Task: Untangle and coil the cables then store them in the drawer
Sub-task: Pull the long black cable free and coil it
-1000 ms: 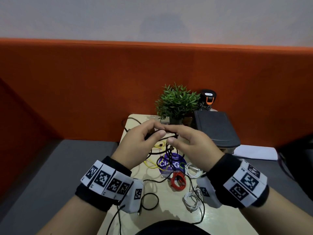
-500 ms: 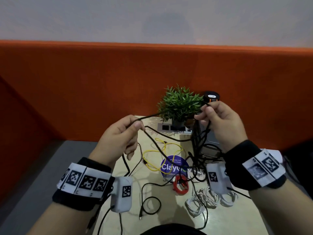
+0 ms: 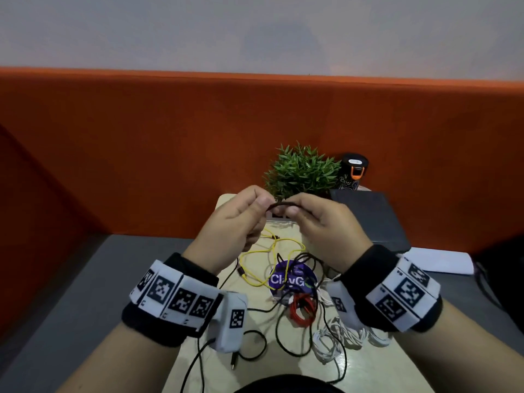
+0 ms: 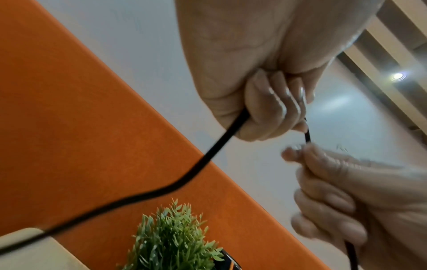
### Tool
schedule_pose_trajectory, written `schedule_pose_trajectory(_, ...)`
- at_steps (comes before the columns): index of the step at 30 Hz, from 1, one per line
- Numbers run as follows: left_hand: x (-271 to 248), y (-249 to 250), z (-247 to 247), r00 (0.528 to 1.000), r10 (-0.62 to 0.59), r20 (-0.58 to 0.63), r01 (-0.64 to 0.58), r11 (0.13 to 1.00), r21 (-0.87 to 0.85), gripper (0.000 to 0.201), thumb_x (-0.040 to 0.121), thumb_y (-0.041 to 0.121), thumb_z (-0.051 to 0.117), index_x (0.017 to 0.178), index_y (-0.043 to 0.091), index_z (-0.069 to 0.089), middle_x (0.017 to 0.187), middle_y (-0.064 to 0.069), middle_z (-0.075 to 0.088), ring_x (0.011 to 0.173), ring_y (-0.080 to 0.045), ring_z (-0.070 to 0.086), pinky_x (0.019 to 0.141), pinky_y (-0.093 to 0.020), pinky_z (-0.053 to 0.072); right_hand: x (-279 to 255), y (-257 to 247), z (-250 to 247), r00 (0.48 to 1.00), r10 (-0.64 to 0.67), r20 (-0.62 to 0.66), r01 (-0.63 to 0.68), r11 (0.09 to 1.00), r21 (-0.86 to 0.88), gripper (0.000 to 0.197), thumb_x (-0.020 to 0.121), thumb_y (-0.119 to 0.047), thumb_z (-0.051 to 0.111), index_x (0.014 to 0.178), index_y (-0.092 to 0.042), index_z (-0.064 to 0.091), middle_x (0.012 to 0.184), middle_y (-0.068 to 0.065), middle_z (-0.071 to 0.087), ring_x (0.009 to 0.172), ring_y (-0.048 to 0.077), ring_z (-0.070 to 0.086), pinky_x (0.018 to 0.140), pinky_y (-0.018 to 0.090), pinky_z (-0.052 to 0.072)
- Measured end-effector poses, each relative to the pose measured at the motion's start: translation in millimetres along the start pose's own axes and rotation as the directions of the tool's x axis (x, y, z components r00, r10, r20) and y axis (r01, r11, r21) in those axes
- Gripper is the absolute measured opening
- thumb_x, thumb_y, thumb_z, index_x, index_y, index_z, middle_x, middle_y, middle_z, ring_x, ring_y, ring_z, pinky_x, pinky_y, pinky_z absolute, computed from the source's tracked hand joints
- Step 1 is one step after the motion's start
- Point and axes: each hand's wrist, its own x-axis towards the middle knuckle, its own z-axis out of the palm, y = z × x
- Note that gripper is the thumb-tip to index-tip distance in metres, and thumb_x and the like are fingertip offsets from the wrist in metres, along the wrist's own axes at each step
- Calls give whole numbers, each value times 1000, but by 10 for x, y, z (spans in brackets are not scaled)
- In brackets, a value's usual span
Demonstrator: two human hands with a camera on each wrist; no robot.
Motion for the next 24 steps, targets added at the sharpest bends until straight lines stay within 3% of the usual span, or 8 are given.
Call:
schedule_pose_trajectory(3, -31, -33, -107, 999, 14, -44, -7, 988, 154, 16, 97, 17, 47, 93, 11, 60, 50, 13, 35, 43, -5, 28, 41, -14, 25, 40, 166, -85, 993, 73, -94, -69, 997, 42, 22, 99, -25, 47, 85, -26, 64, 57, -16, 53, 53, 3, 43, 55, 25, 34)
schedule_pose_trajectory(7, -84, -38, -208, 1000, 9, -15, -4, 956, 292, 24, 91, 35, 45, 82, 25, 65, 53, 10, 37, 48, -8, 31, 46, -19, 27, 127, 291, -175, 942, 183, -280, -143, 977, 156, 26, 100, -22, 42, 79, -25, 58, 47, -12, 45, 50, 14, 45, 53, 31, 42)
schedule_pose_trajectory(13, -111, -8, -285, 999, -10, -35, 19, 964, 267, 28, 89, 35, 45, 68, 27, 62, 48, 9, 34, 43, -5, 26, 42, -15, 23, 160, 323, -354, 858, 346, -379, -212, 912, 351, 28, 102, -17, 34, 82, -18, 54, 50, -4, 41, 48, 17, 43, 66, 43, 50)
schedule_pose_trajectory(15, -108, 3, -293, 998, -22, -58, 30, 990, 141, 28, 90, 31, 44, 68, 26, 61, 47, 10, 30, 41, -6, 22, 40, -15, 21, 147, 301, -365, 891, 360, -276, -294, 922, 253, 23, 102, -17, 37, 93, -21, 58, 65, -1, 54, 64, 17, 54, 76, 47, 49)
schedule_pose_trajectory(17, -85, 8, -274, 995, -31, -94, 39, 996, 83, 30, 97, 26, 44, 71, 21, 58, 47, 10, 28, 40, -7, 19, 40, -14, 19, 113, 274, -356, 910, 373, -179, -373, 927, 34, 31, 100, -19, 45, 129, -28, 48, 113, -1, 57, 103, 14, 54, 92, 39, 45)
schedule_pose_trajectory(20, -37, 25, -184, 993, -52, -108, 57, 997, 48, 30, 100, 20, 37, 76, 12, 51, 45, 10, 27, 39, -6, 18, 40, -13, 16, 50, 101, -284, 976, 168, -137, -192, 963, -190, 65, 96, -23, 54, 148, -40, 20, 154, -8, 23, 139, 9, 25, 111, 34, 28)
schedule_pose_trajectory(22, -17, 45, -84, 997, -62, -51, 63, 998, 15, 27, 96, 24, 39, 76, 10, 49, 45, 10, 26, 38, -5, 18, 41, -13, 14, 46, -24, -190, 992, -72, -103, 44, 965, -258, 56, 95, -27, 54, 143, -43, 31, 156, -10, 22, 145, 8, 13, 117, 45, 15)
schedule_pose_trajectory(24, 0, 59, 11, 998, -60, 16, 61, 998, -31, 27, 95, 27, 42, 76, 9, 49, 44, 10, 26, 38, -5, 17, 41, -13, 13, 53, -92, -88, 979, -198, -45, 175, 934, -310, 39, 94, -36, 48, 134, -39, 48, 149, -9, 36, 143, 8, 16, 118, 49, 3)
